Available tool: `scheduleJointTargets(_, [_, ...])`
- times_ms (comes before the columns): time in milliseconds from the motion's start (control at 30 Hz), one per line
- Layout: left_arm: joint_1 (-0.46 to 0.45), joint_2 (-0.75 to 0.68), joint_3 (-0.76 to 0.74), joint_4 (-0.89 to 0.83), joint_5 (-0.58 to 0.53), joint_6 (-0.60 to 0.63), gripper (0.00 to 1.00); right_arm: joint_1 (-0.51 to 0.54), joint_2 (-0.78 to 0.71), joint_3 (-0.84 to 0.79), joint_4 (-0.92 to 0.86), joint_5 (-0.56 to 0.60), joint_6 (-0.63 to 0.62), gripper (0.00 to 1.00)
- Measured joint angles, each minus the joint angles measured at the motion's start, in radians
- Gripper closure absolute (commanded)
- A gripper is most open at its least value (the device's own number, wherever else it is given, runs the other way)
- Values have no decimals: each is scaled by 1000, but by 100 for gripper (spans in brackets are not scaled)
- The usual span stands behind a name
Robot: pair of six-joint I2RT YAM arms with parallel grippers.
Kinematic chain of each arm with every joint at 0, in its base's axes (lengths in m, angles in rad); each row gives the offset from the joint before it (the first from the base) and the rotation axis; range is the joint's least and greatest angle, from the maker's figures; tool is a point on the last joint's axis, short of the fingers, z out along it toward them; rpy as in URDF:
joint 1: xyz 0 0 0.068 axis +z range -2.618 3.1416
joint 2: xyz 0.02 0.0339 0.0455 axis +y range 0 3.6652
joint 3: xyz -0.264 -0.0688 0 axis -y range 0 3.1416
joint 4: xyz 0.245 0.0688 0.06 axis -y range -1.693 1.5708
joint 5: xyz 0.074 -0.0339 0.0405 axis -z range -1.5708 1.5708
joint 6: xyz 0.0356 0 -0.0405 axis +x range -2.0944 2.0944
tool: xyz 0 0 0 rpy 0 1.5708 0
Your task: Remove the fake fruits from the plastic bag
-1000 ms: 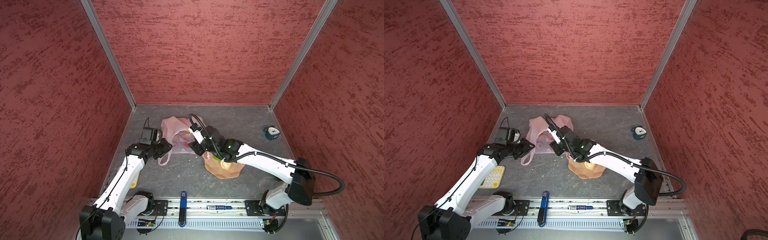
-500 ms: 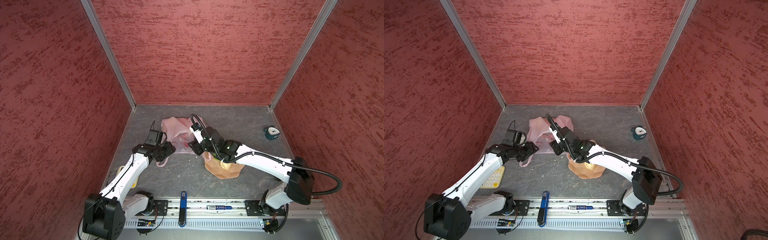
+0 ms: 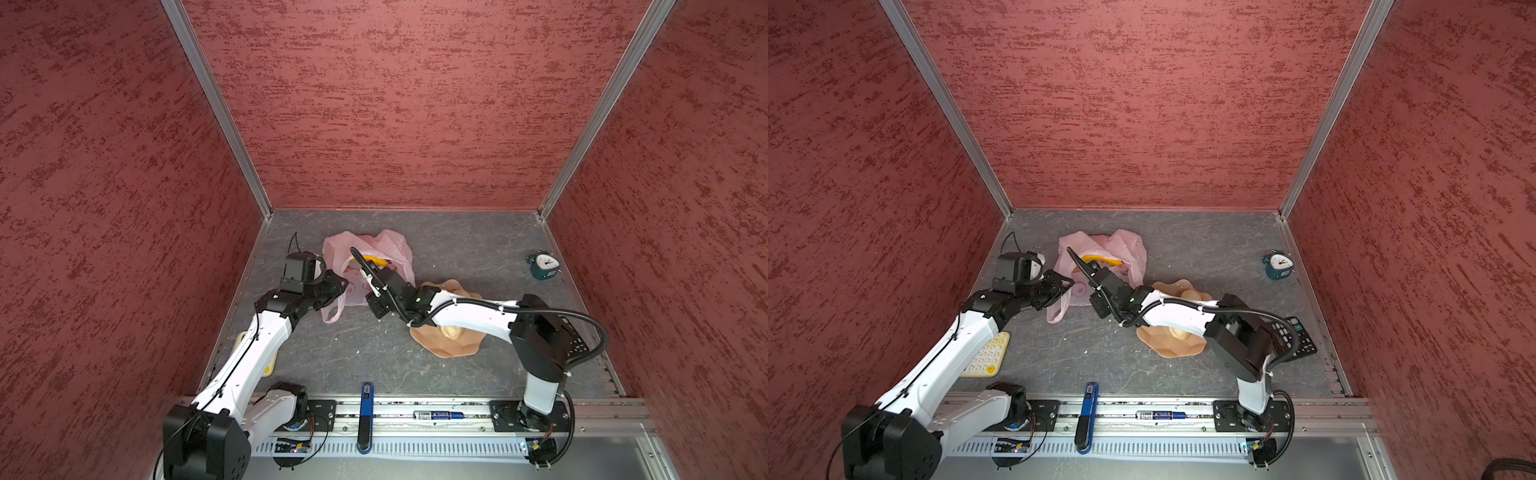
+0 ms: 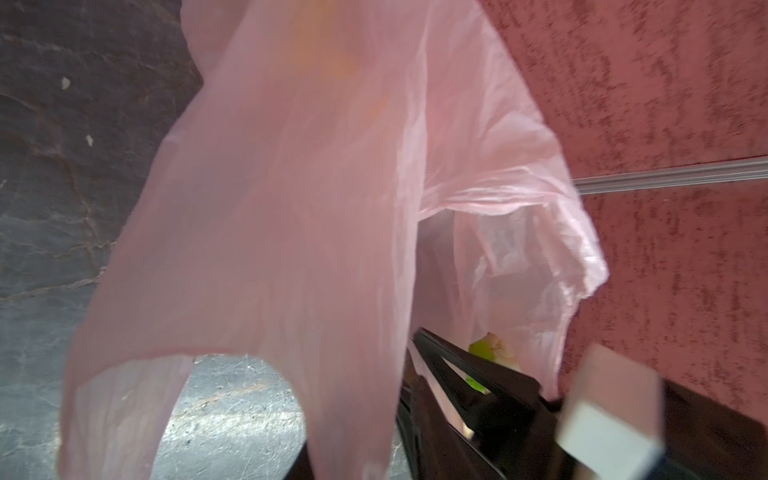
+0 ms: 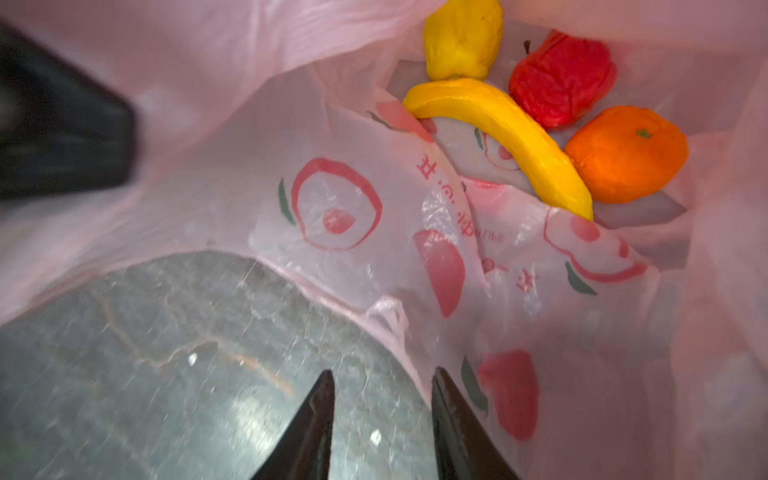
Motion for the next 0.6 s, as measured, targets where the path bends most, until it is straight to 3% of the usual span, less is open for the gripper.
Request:
scheduleJointTargets(267, [27,-71,-50,17,68,-34,74,-49,208,277,43,90,97,51])
scheduleJointTargets(600, [42,-97,-121,95,166,-94,75,-114,367,482,35,129,259,29])
